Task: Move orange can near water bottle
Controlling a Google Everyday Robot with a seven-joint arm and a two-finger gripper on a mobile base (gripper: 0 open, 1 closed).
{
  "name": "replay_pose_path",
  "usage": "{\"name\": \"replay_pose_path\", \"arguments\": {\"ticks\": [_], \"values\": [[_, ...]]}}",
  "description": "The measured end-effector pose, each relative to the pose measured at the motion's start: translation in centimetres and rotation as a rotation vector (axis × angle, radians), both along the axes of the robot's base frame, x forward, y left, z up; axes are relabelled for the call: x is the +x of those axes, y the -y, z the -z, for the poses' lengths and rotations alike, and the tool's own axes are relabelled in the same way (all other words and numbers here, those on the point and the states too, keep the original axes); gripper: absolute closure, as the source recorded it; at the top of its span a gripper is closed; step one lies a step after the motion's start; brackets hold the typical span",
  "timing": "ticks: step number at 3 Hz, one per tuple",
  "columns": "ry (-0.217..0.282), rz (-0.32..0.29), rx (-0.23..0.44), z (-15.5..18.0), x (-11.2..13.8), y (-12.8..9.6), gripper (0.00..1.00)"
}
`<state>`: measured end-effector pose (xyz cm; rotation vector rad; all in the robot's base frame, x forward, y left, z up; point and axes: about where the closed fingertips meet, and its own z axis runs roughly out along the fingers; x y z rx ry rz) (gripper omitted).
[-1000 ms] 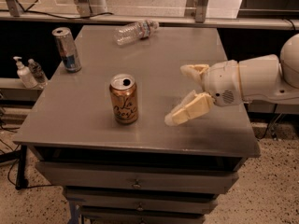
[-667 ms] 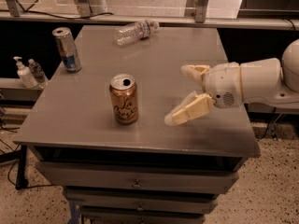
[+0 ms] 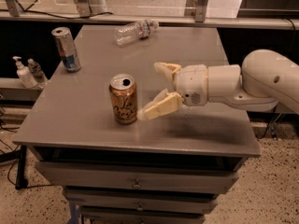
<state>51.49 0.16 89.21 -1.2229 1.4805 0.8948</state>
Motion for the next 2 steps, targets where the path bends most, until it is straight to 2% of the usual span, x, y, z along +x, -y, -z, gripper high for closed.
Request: {"name": "replay_pose_path", "arguments": {"ticks": [1, 2], "values": [[0.011, -0.054, 0.058, -0.5, 0.1, -3.2, 0.00], [0.001, -0.096, 0.095, -0.8, -0.5, -5.5, 0.00]]}}
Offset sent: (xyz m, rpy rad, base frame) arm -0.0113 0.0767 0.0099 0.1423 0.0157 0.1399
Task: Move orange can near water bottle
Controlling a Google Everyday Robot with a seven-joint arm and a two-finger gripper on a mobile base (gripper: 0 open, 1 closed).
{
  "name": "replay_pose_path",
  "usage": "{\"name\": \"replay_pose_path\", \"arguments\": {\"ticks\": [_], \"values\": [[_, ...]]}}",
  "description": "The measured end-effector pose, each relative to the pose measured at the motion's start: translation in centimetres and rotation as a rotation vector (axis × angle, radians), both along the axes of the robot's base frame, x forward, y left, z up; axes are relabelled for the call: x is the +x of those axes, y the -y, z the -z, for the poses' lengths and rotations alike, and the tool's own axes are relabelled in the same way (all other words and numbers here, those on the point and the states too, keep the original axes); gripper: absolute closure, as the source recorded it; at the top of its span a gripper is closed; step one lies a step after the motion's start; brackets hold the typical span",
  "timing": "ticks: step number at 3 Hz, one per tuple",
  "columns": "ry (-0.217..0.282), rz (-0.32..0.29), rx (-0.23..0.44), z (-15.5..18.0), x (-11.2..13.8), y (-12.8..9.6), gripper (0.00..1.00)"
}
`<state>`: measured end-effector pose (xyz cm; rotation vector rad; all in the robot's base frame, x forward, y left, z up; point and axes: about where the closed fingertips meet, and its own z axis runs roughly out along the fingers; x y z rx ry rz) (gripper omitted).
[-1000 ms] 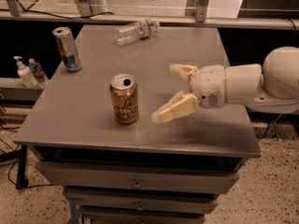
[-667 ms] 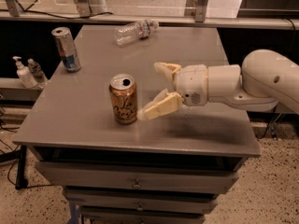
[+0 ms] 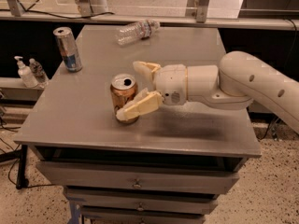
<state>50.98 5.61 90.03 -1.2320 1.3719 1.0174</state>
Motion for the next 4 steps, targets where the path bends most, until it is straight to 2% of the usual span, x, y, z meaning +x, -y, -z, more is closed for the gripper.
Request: {"name": "replay_pose_path", "arguments": {"ticks": [1, 2, 4], "values": [[-0.014, -0.017, 0.010, 0.5, -0.6, -1.1, 0.16], [-0.027, -0.016, 0.008, 1.1, -1.0, -1.5, 0.38], [-0.009, 0.019, -0.012, 0.6, -0.2, -0.2, 0.85]]}}
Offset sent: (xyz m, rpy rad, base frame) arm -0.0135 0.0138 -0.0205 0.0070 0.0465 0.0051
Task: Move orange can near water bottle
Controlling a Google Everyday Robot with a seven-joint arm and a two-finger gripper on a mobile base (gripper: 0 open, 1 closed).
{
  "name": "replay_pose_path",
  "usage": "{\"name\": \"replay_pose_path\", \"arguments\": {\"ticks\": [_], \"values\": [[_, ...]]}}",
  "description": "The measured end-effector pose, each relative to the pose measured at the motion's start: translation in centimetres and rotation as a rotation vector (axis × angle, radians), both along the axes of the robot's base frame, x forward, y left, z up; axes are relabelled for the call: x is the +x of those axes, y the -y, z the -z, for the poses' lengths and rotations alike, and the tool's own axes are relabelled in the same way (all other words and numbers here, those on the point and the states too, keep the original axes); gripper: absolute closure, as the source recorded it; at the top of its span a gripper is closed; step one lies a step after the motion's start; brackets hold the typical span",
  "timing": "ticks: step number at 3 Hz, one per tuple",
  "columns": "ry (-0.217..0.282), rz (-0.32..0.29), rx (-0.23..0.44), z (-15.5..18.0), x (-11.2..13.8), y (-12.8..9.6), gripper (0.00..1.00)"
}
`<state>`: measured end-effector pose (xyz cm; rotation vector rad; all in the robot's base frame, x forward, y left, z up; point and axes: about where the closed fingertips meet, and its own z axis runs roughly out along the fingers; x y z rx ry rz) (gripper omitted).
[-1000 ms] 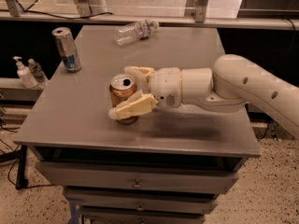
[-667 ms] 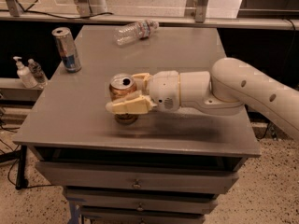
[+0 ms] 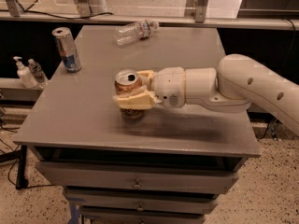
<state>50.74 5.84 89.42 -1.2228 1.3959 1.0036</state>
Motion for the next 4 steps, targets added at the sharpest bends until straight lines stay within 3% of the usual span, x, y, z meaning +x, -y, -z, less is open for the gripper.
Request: {"name": "replay_pose_path", "arguments": {"ticks": [1, 2, 4], "values": [[0.041, 0.065, -0.026, -1.7, 2.0, 3.3, 1.00], [0.092, 0.200, -0.052, -5.1, 3.3, 7.8, 1.00], [0.107, 0.234, -0.060, -6.1, 3.5, 8.9, 1.00]]}}
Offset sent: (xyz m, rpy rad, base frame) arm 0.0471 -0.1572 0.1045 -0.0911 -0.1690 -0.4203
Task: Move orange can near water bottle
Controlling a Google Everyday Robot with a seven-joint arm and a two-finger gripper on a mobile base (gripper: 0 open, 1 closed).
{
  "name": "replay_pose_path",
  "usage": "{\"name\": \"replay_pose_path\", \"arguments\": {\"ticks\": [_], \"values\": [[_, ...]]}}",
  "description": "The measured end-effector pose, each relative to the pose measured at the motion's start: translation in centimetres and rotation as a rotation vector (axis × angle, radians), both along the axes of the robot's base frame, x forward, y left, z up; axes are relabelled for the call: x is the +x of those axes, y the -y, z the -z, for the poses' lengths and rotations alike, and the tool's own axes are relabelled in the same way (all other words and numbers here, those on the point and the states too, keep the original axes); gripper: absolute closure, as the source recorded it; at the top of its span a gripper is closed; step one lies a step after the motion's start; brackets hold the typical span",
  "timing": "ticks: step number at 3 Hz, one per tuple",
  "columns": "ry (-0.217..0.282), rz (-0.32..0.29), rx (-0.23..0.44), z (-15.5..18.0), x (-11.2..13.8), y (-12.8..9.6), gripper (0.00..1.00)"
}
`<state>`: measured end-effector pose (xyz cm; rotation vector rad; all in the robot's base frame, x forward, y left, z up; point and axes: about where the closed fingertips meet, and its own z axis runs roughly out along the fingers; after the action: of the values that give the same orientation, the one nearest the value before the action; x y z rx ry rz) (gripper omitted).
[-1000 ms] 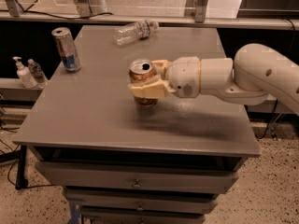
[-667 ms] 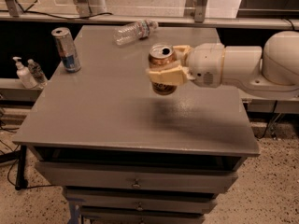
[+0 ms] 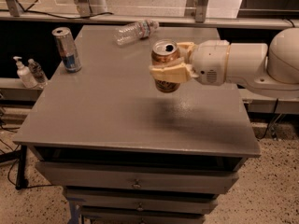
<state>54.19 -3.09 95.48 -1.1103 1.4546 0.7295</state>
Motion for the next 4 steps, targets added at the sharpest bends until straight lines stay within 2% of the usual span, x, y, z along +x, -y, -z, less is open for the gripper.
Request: {"name": "replay_pose_path", "arguments": {"ticks": [1, 2, 4], "values": [[0.024, 0.053, 0.007, 0.7, 2.1, 1.1, 1.00], [0.076, 0.119, 0.029, 1.8, 7.3, 2.8, 1.00], [0.136, 0.177, 0.055, 1.5, 18.6, 5.4, 1.00]]}}
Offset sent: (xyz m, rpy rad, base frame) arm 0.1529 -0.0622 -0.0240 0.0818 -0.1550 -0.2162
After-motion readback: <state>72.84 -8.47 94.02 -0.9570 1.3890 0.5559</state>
